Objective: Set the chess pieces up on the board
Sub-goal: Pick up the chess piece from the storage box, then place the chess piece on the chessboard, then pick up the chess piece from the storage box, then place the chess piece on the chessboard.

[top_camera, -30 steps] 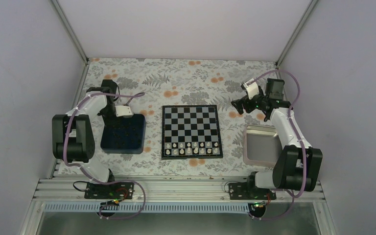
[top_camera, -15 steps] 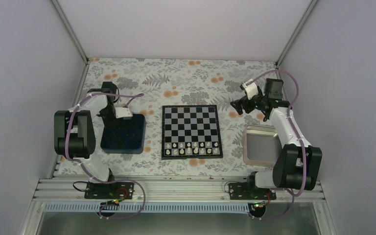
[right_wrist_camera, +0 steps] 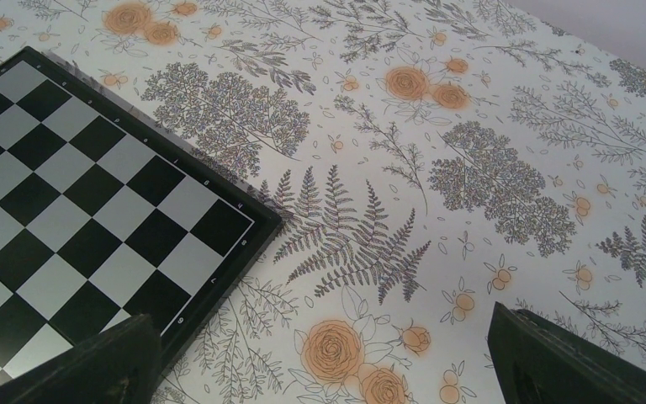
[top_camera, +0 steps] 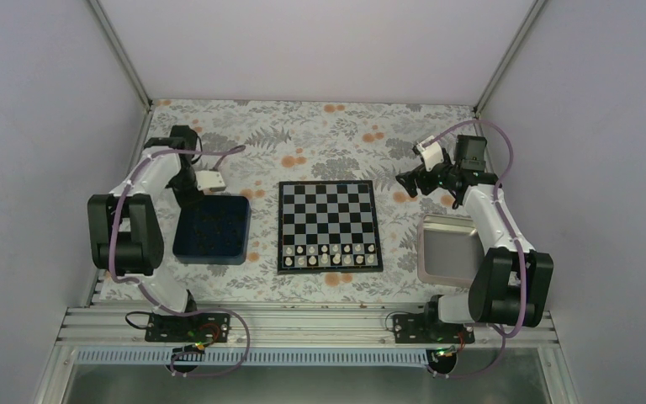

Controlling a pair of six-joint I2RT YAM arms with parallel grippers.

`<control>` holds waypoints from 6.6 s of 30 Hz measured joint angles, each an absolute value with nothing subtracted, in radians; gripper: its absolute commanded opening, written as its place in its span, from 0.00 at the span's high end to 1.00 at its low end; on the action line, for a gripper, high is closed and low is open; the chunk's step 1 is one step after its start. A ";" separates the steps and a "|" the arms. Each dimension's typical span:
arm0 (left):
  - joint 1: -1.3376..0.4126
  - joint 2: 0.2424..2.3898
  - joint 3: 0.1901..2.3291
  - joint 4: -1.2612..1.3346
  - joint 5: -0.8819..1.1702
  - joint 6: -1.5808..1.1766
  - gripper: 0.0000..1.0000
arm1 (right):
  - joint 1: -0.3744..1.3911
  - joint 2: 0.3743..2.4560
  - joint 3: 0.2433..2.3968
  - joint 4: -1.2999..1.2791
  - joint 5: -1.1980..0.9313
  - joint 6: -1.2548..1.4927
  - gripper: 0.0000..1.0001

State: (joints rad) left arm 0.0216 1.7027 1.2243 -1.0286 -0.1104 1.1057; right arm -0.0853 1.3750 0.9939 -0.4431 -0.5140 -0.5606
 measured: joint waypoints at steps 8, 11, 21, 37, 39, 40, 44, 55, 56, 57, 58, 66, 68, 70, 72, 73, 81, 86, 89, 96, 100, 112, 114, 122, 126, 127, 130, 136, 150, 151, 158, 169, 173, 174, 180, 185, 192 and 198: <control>-0.060 1.633 1.458 -1.168 -0.082 1.086 0.87 | -0.085 1.375 0.994 -0.443 -0.512 -0.561 0.00; -0.111 1.636 1.547 -1.209 -0.067 1.071 0.87 | -0.085 1.375 0.994 -0.443 -0.512 -0.561 0.00; -0.478 1.964 2.010 -1.260 -0.029 0.971 0.87 | -0.085 1.375 0.994 -0.447 -0.495 -0.559 0.00; -0.694 2.497 2.519 -1.320 -0.011 0.957 0.87 | -0.093 1.390 0.994 -0.466 -0.455 -0.554 0.00; -0.702 2.500 2.517 -1.318 -0.007 0.957 0.87 | -0.093 1.396 0.994 -0.468 -0.455 -0.554 0.00; -0.703 2.500 2.517 -1.317 -0.006 0.957 0.86 | -0.093 1.398 0.994 -0.470 -0.455 -0.554 0.00; -0.701 2.500 2.514 -1.307 0.001 0.957 0.86 | -0.093 1.408 0.994 -0.476 -0.454 -0.555 0.00; -0.714 2.500 2.499 -1.317 0.024 0.957 0.86 | -0.093 1.415 0.995 -0.496 -0.455 -0.557 0.00; -0.716 2.500 2.498 -1.319 0.024 0.957 0.86 | -0.093 1.415 0.995 -0.497 -0.455 -0.557 0.00; -0.717 2.500 2.497 -1.320 0.024 0.956 0.86 | -0.093 1.416 0.995 -0.498 -0.456 -0.557 0.00; -0.717 2.500 2.496 -1.320 0.024 0.957 0.86 | -0.093 1.416 0.995 -0.500 -0.457 -0.557 0.00; -0.720 2.513 2.496 -1.320 0.017 0.956 0.86 | -0.093 1.428 0.998 -0.513 -0.459 -0.559 0.00; -0.723 2.525 2.496 -1.320 0.015 0.956 0.86 | -0.093 1.428 0.998 -0.514 -0.459 -0.559 0.00; -0.725 2.536 2.496 -1.320 0.014 0.956 0.86 | -0.093 1.428 0.998 -0.516 -0.459 -0.560 0.00; -0.727 2.547 2.496 -1.317 0.016 0.956 0.86 | -0.093 1.428 1.000 -0.518 -0.459 -0.561 0.00; -0.728 2.547 2.496 -1.317 0.013 0.956 0.86 | -0.093 1.428 1.000 -0.518 -0.459 -0.561 0.00; -0.734 2.547 2.496 -1.318 0.008 0.956 0.77 | -0.093 1.430 1.000 -0.519 -0.462 -0.565 0.00; -0.738 2.552 2.496 -1.321 0.003 0.955 0.62 | -0.093 1.436 1.000 -0.519 -0.462 -0.572 0.00; -0.738 2.552 2.496 -1.325 -0.008 0.955 0.60 | -0.093 1.440 1.000 -0.522 -0.462 -0.574 0.00; -0.732 2.513 2.465 -1.330 -0.060 0.952 0.50 | -0.093 1.440 1.000 -0.529 -0.462 -0.576 0.00; -0.702 2.368 2.345 -1.332 -0.074 0.936 0.47 | -0.093 1.441 1.000 -0.533 -0.462 -0.577 0.00; -0.379 1.529 1.361 -1.082 -0.128 0.939 0.40 | -0.093 1.452 1.014 -0.548 -0.462 -0.580 0.00; -0.372 1.469 1.240 -1.063 -0.125 0.943 0.40 | -0.093 1.458 1.016 -0.549 -0.462 -0.580 0.00; -0.305 1.388 1.017 -0.972 -0.095 0.956 0.44 | -0.093 1.475 1.030 -0.563 -0.467 -0.580 0.00; -0.265 1.396 0.979 -0.931 -0.077 0.959 0.44 | -0.093 1.475 1.030 -0.569 -0.470 -0.583 0.00; -0.257 1.400 0.970 -0.920 -0.074 0.960 0.44 | -0.093 1.475 1.030 -0.570 -0.470 -0.583 0.00; -0.239 1.420 0.941 -0.887 -0.070 0.962 0.44 | -0.093 1.475 1.030 -0.571 -0.471 -0.583 0.00; -0.208 1.462 0.912 -0.849 -0.051 0.973 0.45 | -0.093 1.475 1.030 -0.572 -0.471 -0.583 0.00; -0.158 1.528 0.878 -0.801 -0.051 0.995 0.65 | -0.093 1.477 1.030 -0.575 -0.471 -0.583 0.00; -0.155 1.531 0.878 -0.801 -0.047 1.001 0.67 | -0.093 1.477 1.030 -0.575 -0.470 -0.583 0.00; -0.147 1.551 0.894 -0.805 -0.024 1.004 0.82 | -0.093 1.477 1.030 -0.577 -0.470 -0.583 0.00; -0.141 1.554 0.932 -0.843 -0.009 1.007 0.90 | -0.093 1.477 1.030 -0.577 -0.470 -0.584 0.00; -0.140 1.554 0.985 -0.891 -0.008 1.006 0.90 | -0.093 1.477 1.030 -0.577 -0.469 -0.585 0.00; -0.140 1.554 1.014 -0.911 -0.006 1.006 0.90 | -0.093 1.477 1.030 -0.577 -0.469 -0.587 0.00; -0.178 1.554 1.271 -1.025 0.012 1.005 0.89 | -0.093 1.477 1.030 -0.577 -0.469 -0.591 0.00; -0.276 1.606 1.510 -1.072 0.027 0.989 0.88 | -0.093 1.477 1.030 -0.577 -0.469 -0.594 0.00; -0.429 1.853 1.710 -1.084 0.036 0.964 0.87 | -0.093 1.477 1.030 -0.578 -0.469 -0.595 0.00; -0.507 2.027 1.859 -1.103 0.039 0.953 0.87 | -0.093 1.478 1.030 -0.580 -0.468 -0.596 0.00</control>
